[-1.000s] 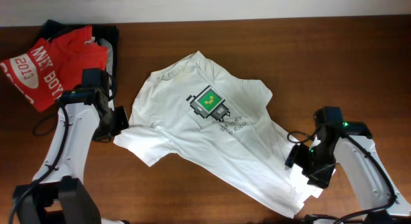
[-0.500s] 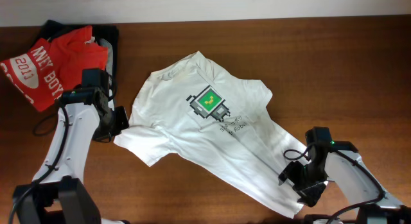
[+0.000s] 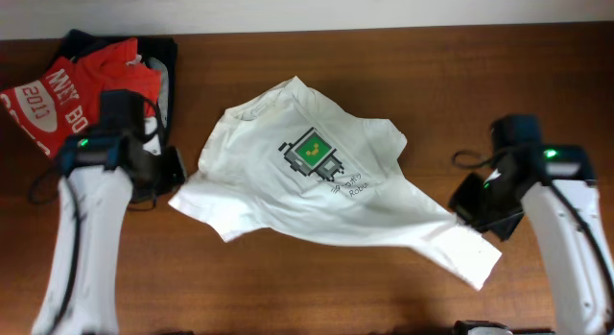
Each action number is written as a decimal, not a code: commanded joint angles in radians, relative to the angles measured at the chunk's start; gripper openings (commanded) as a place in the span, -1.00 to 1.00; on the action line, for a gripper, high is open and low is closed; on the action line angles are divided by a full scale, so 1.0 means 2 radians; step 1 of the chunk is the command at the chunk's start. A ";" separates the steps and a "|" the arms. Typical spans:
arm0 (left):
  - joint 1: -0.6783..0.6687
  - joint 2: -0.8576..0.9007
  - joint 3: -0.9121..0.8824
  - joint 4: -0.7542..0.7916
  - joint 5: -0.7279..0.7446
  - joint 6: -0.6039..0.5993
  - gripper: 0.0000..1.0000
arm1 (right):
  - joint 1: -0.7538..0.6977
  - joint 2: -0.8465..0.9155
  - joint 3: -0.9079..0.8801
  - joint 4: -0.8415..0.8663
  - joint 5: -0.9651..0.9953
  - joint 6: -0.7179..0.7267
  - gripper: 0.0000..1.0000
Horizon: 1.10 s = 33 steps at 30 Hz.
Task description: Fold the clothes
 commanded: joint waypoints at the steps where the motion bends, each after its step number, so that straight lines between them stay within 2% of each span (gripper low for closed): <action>1: 0.003 -0.116 0.081 -0.041 0.008 -0.002 -0.99 | 0.003 -0.009 0.141 -0.058 0.037 -0.024 -0.92; 3: 0.003 -0.167 0.145 -0.068 0.008 -0.002 -0.99 | 0.003 -0.013 0.266 -0.128 0.078 -0.024 -0.93; 6: 0.003 -0.204 0.253 -0.142 0.013 -0.002 -0.99 | 0.003 -0.040 0.335 -0.132 0.052 -0.064 -0.92; 7: 0.003 -0.205 0.256 -0.164 0.035 0.001 -0.28 | 0.003 -0.044 0.335 -0.132 0.052 -0.064 -0.92; 8: 0.003 -0.196 0.252 -0.188 0.087 0.037 0.38 | 0.003 -0.043 0.335 -0.132 0.052 -0.064 -0.92; 10: 0.003 -0.169 0.232 -0.232 0.195 0.104 0.86 | 0.003 -0.037 0.335 -0.132 0.052 -0.064 -0.92; 11: -0.001 -0.152 0.202 -0.238 0.213 0.114 0.93 | 0.003 -0.033 0.335 -0.132 0.052 -0.064 -0.92; 14: -0.041 -0.129 0.081 -0.185 0.213 0.115 0.96 | 0.003 -0.027 0.335 -0.132 0.052 -0.064 -0.92; 15: -0.056 -0.126 0.036 -0.151 0.210 0.109 0.96 | 0.003 -0.026 0.335 -0.132 0.052 -0.064 -0.92; 17: -0.093 -0.110 -0.076 -0.053 0.177 0.058 0.96 | 0.003 -0.026 0.335 -0.132 0.052 -0.064 -0.93; 19: -0.127 -0.073 -0.138 0.022 0.177 0.037 0.94 | 0.003 -0.026 0.335 -0.132 0.052 -0.064 -0.93; 21: -0.161 -0.019 -0.158 0.063 0.159 0.012 0.86 | 0.003 -0.026 0.335 -0.132 0.052 -0.064 -0.93; 22: -0.191 0.028 -0.158 0.077 0.086 -0.045 0.87 | 0.003 -0.026 0.335 -0.132 0.052 -0.064 -0.93; 26: -0.244 0.103 -0.158 0.120 0.021 -0.110 0.80 | 0.003 -0.026 0.334 -0.132 0.060 -0.066 -0.92; 28: -0.254 0.122 -0.158 0.135 0.020 -0.117 0.79 | 0.003 -0.026 0.334 -0.132 0.060 -0.077 -0.92; 31: -0.254 0.144 -0.158 0.147 0.020 -0.117 0.52 | 0.003 -0.026 0.334 -0.132 0.060 -0.077 -0.92; 33: -0.254 0.161 -0.158 0.158 0.020 -0.117 0.43 | 0.003 -0.026 0.334 -0.132 0.060 -0.076 -0.92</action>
